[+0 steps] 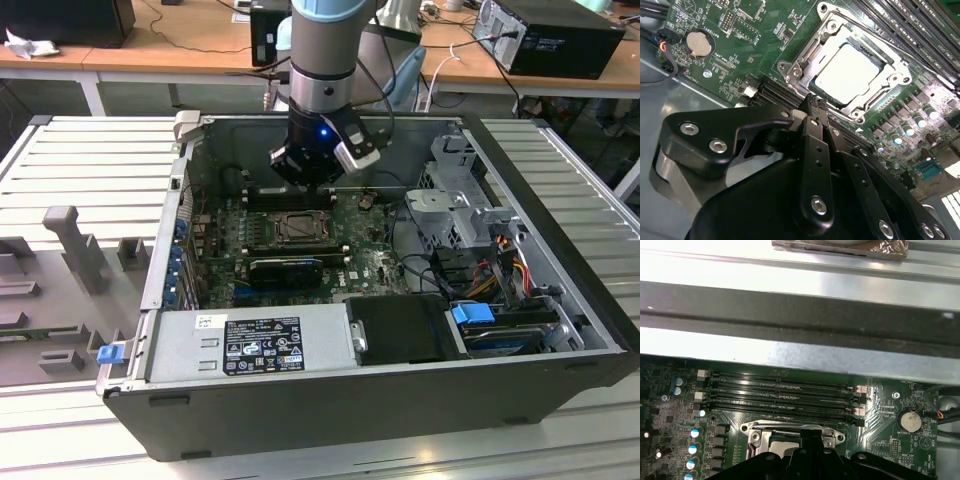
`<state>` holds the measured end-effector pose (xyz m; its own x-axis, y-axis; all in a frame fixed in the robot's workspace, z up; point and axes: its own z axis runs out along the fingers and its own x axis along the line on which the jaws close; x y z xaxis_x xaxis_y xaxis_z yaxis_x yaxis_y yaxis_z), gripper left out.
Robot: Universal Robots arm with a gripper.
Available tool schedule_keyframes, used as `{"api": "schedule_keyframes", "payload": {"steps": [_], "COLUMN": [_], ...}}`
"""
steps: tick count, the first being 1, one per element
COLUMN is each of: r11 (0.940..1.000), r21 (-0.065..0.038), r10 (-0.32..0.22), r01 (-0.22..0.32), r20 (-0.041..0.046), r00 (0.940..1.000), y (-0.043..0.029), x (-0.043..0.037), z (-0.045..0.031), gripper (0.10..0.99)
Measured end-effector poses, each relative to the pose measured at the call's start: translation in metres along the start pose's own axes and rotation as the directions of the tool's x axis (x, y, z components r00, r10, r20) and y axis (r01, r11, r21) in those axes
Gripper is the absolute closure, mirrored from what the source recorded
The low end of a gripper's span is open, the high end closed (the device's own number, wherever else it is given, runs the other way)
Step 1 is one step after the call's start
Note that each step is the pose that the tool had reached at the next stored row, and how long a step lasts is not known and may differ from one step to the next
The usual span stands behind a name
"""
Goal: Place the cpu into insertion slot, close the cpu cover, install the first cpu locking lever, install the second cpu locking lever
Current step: 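Install the second cpu locking lever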
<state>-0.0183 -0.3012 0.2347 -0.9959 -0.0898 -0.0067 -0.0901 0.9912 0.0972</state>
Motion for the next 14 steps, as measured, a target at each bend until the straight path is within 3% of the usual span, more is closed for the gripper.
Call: {"api": "schedule_keyframes", "payload": {"steps": [1,3,10,14], "r11": [1.0,1.0,1.0,1.0], "r21": [0.0,0.001,0.001,0.001], "r10": [0.0,0.001,0.001,0.001], "r01": [0.0,-0.001,-0.001,-0.001], "r20": [0.0,0.0001,0.0001,0.0], "r00": [1.0,1.0,1.0,1.0], "y": [0.0003,0.001,-0.0237,-0.0322], "x": [0.0,-0.0002,0.0021,0.0029], "z": [-0.0029,-0.0174,-0.0207,-0.0215], "gripper": [0.98,0.98,0.98,0.98]}}
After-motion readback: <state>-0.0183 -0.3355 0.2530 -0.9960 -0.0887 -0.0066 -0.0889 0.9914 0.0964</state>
